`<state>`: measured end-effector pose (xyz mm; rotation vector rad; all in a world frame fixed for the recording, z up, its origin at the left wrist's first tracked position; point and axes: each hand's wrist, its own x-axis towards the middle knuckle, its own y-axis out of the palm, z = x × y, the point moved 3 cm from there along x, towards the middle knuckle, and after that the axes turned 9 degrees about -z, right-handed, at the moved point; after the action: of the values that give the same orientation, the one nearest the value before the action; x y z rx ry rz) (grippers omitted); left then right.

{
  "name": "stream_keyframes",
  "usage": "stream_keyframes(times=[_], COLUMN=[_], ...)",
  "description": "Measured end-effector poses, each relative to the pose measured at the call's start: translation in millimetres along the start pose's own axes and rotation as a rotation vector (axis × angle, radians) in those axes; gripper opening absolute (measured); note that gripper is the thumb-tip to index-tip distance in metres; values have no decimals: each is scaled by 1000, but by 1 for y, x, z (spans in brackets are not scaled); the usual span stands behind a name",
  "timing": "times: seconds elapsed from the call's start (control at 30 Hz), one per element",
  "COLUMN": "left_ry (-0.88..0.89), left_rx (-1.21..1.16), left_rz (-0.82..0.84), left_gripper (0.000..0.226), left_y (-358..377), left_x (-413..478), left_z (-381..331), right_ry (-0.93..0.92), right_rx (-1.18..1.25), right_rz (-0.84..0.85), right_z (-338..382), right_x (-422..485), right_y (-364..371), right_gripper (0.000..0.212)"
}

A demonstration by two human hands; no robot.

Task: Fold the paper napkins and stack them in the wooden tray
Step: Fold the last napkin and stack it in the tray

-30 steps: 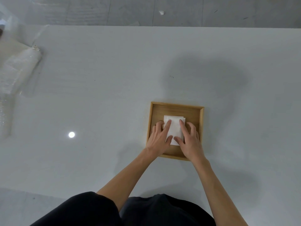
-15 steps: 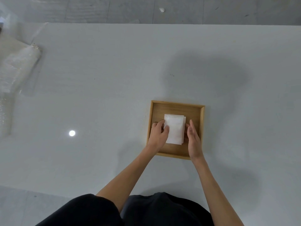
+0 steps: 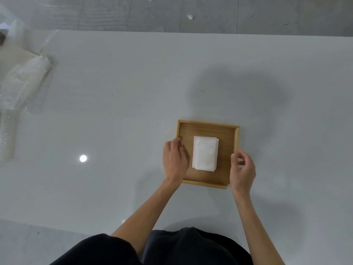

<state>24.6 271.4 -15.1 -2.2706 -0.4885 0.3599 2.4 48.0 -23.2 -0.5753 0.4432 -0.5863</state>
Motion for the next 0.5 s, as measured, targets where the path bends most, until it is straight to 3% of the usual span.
stream_keyframes(times=[0.17, 0.5], left_ry=[-155, -140], left_rx=[110, 155], left_rz=[144, 193], left_gripper=[40, 37], left_y=[2, 1], left_x=[-2, 7], left_z=[30, 33], right_ry=[40, 19], right_rx=[-144, -104], right_rz=[26, 27], right_z=[-21, -22], right_x=[6, 16], right_y=[-3, 2], right_gripper=[27, 23])
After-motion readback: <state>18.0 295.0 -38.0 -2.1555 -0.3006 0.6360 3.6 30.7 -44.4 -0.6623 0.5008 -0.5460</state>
